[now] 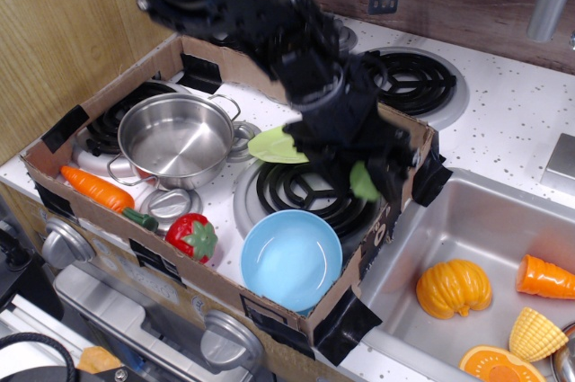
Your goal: Put broccoli in pot
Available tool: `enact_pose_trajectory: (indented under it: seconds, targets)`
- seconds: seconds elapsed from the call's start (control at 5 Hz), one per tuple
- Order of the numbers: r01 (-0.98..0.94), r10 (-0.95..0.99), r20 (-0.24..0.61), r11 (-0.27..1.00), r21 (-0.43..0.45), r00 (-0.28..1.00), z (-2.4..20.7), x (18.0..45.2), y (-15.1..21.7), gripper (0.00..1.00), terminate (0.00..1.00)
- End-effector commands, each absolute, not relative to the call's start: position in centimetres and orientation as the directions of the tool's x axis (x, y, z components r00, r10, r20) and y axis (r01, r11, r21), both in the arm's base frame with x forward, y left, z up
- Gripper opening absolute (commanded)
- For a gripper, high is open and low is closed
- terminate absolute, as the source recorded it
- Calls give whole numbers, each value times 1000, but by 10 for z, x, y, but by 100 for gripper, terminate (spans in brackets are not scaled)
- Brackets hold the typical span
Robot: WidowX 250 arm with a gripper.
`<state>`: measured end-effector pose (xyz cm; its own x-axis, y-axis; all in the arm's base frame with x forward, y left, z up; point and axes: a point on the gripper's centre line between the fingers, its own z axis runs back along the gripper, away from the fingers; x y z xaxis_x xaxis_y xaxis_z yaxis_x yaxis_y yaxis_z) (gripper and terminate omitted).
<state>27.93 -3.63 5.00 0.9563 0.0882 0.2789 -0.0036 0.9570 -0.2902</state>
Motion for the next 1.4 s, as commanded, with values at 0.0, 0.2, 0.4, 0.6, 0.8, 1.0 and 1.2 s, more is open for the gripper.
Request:
enact_pose_trajectory:
  seconds: [0.0, 0.2, 0.4, 0.6, 0.8, 1.0, 1.2]
  targets:
    - [-46, 94, 339, 988, -146, 936, 121, 263, -25, 0, 0]
    - [-67, 97, 331, 993, -99, 938, 120, 245, 10, 0, 0]
    - [-40, 43, 272, 999, -18, 961, 120, 238, 53, 0, 0]
    - [11, -26, 279, 998, 54, 960, 118, 248, 83, 0, 0]
    - [36, -61, 289, 995, 91, 955, 118, 256, 95, 0, 0]
    - [23, -92, 329, 978, 205, 940, 115, 265, 100, 0, 0]
    - [0, -97, 317, 956, 294, 944, 108, 271, 98, 0, 0]
